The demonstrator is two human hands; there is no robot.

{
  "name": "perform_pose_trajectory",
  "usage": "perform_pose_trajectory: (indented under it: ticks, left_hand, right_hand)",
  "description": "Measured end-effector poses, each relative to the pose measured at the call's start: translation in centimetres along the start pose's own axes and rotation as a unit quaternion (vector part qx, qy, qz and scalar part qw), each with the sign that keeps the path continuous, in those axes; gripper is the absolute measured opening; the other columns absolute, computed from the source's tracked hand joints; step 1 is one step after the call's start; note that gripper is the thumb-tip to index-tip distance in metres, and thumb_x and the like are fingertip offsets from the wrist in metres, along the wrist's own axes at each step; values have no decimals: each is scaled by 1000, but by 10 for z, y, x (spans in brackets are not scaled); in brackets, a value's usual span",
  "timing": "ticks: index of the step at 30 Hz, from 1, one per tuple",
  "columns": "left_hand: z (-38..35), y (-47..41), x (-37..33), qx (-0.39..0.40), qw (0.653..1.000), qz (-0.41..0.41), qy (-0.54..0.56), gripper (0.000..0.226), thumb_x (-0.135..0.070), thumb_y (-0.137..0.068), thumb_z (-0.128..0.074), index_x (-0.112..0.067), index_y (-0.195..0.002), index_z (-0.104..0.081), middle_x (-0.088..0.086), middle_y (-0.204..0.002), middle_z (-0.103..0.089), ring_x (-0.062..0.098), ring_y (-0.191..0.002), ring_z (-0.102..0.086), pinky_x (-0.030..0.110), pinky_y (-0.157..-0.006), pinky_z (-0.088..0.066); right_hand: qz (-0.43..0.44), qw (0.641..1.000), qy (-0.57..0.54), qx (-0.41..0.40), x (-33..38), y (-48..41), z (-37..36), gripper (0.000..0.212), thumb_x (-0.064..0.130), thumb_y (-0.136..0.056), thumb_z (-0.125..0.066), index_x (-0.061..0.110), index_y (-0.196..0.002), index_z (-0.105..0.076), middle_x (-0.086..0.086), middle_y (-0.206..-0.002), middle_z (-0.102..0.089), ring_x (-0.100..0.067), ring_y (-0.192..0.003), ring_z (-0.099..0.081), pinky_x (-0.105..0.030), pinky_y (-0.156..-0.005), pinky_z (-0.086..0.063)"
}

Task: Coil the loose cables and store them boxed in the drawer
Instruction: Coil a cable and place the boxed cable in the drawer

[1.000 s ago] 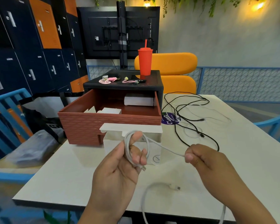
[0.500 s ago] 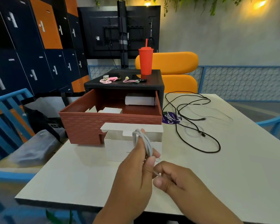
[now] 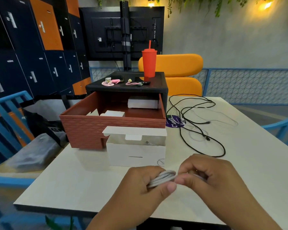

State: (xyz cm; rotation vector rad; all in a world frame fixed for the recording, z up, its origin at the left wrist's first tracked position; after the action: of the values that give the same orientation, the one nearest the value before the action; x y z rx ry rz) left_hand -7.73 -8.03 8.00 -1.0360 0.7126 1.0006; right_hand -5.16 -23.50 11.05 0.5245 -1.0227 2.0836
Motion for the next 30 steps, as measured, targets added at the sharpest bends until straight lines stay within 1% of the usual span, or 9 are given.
perform_pose_trajectory:
  ticks: [3, 5, 9, 12, 15, 20, 25, 27, 30]
  left_hand:
    - [3, 1, -1, -17, 989, 33, 141, 38, -62, -64, -64, -27, -77, -74, 2, -50, -46, 12, -53, -42, 32, -60, -43]
    - [2, 1, -3, -37, 971, 49, 231, 48, -70, -59, -67, -24, -73, -74, -9, -40, -37, 10, -42, -36, 24, -64, -45]
    - [-4, 0, 1, -67, 916, 71, 388, 49, -57, -56, -79, -10, -71, -73, -10, -39, -34, 6, -34, -33, 24, -62, -50]
    - [-5, 2, 6, -43, 894, 113, 432, 34, -40, -60, -73, -7, -67, -71, 1, -44, -45, 14, -37, -44, 27, -64, -53]
    - [-2, 3, 2, 6, 885, 149, 441, 29, -32, -63, -62, -3, -62, -67, 10, -50, -53, 20, -42, -52, 29, -65, -53]
    - [-2, 2, -5, -31, 845, 198, 496, 25, -24, -69, -57, -2, -58, -64, -1, -32, -31, 10, -25, -32, 26, -52, -52]
    - [6, -2, 2, -103, 793, 143, 583, 36, -25, -64, -76, 6, -82, -71, -3, -39, -30, 8, -31, -34, 26, -58, -55]
    - [12, -2, 6, -101, 784, 104, 604, 51, -21, -55, -87, 8, -94, -69, -2, -44, -36, 10, -37, -40, 28, -66, -56]
    - [16, -3, 10, -111, 787, 48, 605, 64, -24, -58, -84, 10, -108, -63, 1, -55, -47, 13, -50, -50, 29, -77, -55]
  right_hand:
    - [-17, 996, -63, -56, 1, -1, 0, 26, 60, -61, -49, 40, -71, -62, 19, -52, -52, 1, -50, -47, -6, -48, -33]
    - [-14, 993, -107, -55, 1, 0, -7, 25, 58, -69, -46, 40, -75, -63, 19, -56, -56, 2, -53, -49, -5, -51, -35]
    - [-26, 984, -178, -17, 1, 3, -28, 34, 66, -76, -40, 39, -73, -61, 15, -53, -48, -1, -51, -42, -9, -50, -31]
    - [-29, 992, -123, -28, -8, 4, -32, 54, 82, -73, -27, 35, -69, -53, -3, -58, -46, -4, -53, -39, -16, -50, -29]
    - [-13, 998, -66, -19, -11, 3, -31, 51, 81, -76, -19, 38, -67, -47, 7, -57, -47, -4, -53, -41, -14, -50, -30]
    - [-42, 991, -128, -22, -9, 3, -33, 44, 71, -77, -32, 33, -68, -53, 9, -51, -41, -3, -49, -37, -13, -48, -28]
    - [-115, 981, -151, -49, -16, 3, -25, 22, 52, -75, -48, 33, -79, -58, 10, -49, -42, -4, -45, -35, -12, -46, -29]
    - [-139, 979, -147, -41, -20, 5, -24, 16, 45, -80, -49, 33, -77, -59, 8, -51, -39, -4, -46, -33, -13, -46, -29]
    - [-161, 978, -133, 7, -25, 8, -28, 15, 32, -91, -55, 34, -77, -60, 6, -52, -38, -5, -50, -33, -16, -51, -29]
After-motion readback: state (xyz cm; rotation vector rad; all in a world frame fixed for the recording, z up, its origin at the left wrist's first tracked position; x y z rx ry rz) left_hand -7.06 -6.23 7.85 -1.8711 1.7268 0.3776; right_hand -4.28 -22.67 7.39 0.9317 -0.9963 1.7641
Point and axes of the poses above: each hand's wrist, its own y-axis away from the middle knuckle, its own z-axis out of the back of the hand, x = y × z, the point moved 3 cm from there along -y, towards the middle knuckle
